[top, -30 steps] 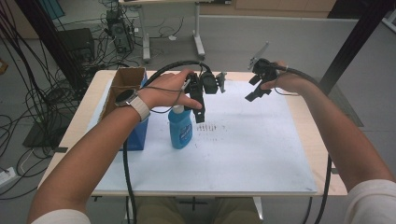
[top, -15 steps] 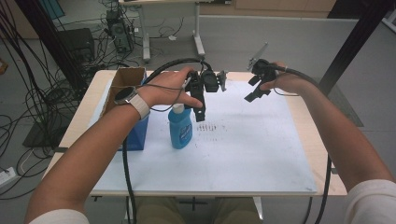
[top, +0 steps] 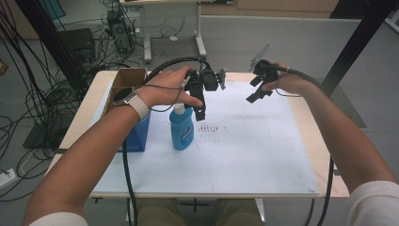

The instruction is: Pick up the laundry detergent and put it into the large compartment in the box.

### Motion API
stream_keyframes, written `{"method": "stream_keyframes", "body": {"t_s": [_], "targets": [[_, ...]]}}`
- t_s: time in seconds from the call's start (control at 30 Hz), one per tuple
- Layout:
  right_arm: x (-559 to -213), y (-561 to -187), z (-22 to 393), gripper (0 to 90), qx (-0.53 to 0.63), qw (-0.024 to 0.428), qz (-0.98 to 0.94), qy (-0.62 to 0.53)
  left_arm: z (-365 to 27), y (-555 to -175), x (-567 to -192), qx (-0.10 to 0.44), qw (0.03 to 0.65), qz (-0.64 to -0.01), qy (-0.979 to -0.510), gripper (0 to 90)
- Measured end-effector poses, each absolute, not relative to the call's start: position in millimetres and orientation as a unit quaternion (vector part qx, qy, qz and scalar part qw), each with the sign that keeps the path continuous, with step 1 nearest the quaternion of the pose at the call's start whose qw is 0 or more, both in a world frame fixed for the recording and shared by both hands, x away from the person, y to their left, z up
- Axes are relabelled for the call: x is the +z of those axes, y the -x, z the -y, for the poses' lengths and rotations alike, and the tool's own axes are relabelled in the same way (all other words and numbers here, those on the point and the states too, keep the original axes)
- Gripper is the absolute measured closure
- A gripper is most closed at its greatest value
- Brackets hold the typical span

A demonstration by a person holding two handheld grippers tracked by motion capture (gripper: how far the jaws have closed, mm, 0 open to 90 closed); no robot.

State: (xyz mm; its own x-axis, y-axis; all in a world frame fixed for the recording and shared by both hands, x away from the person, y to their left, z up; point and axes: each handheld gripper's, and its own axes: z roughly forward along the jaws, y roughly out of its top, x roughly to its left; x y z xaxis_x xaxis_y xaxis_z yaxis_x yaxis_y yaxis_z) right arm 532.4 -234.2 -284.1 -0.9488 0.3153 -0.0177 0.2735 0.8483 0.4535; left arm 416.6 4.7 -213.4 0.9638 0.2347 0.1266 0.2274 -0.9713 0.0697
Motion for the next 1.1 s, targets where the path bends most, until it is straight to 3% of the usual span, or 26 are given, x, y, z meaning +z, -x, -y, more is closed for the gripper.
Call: {"method": "stream_keyframes", "body": {"t_s": [0.37, 1.1], "targets": [[-282.3, -529.4, 234.5, 12.5, 0.231, 0.049, -0.96, -0.152, -5.1, -417.2, -209.7, 0.066, 0.025, -0.141, -0.988, 6.4], [-280.5, -526.1, 234.9, 12.5, 0.235, 0.051, -0.959, -0.151, -18.6, -424.1, -207.6, 0.096, 0.039, -0.251, -0.962, 7.6]]}}
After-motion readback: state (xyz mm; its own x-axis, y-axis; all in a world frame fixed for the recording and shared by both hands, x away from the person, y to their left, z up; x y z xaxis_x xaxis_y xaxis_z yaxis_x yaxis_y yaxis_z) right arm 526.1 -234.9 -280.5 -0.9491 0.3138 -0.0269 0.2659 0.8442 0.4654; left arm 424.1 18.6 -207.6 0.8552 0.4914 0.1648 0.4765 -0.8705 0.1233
